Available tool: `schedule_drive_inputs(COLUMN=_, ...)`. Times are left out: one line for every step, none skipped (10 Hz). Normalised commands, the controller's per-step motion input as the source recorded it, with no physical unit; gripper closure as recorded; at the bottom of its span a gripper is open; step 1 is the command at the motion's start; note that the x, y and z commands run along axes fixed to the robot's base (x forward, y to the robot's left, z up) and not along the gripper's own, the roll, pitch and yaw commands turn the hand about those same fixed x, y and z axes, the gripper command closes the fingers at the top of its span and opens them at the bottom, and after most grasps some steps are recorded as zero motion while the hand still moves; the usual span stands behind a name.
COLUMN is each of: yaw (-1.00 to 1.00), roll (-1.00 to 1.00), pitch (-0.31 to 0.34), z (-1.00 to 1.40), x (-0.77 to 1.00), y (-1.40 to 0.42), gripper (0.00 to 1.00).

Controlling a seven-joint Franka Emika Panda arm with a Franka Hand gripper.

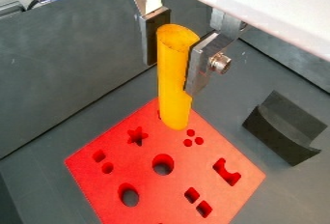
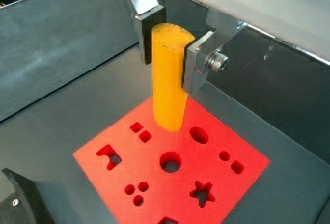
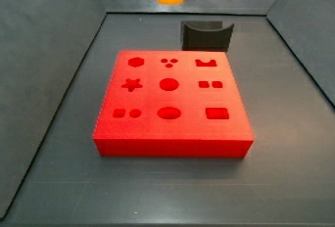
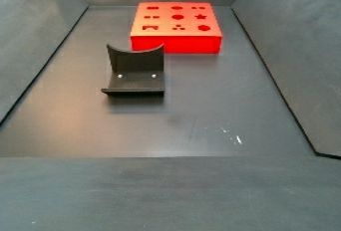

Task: Insert the oval object.

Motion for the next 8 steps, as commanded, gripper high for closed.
schedule_drive_inputs(yaw=0.00, roll=0.02, pitch=-0.024, z=-0.19, x=0.00, y=-0.14, gripper=1.00)
schedule_drive_inputs(yaw=0.11, roll=0.07, pitch=0.000, z=-0.41, x=0.07, y=-0.44, gripper=1.00)
schedule_drive_inputs(yaw=0.28, roll=0.13, pitch=0.000, z=-0.47, x=0.16, y=-0.62, gripper=1.00)
schedule_drive_inputs(yaw=0.29, roll=0.16, pitch=0.036, z=-0.47, x=0.11, y=-0.59, gripper=1.00)
schedule_drive_inputs(yaw=0.29, roll=0.15, pitch=0.056, z=-0.43, x=0.12, y=-0.59, gripper=1.00)
schedule_drive_inputs(yaw=0.27, roll=0.16, pitch=0.077, z=-0.42, x=0.14, y=-0.58, gripper=1.00)
schedule_drive_inputs(yaw=0.25, roll=0.16, pitch=0.119, z=-0.45, x=0.10, y=-0.60, gripper=1.00)
schedule_drive_inputs(yaw=0.21, roll=0.14, pitch=0.153, z=-0.44, x=0.09, y=-0.57, gripper=1.00)
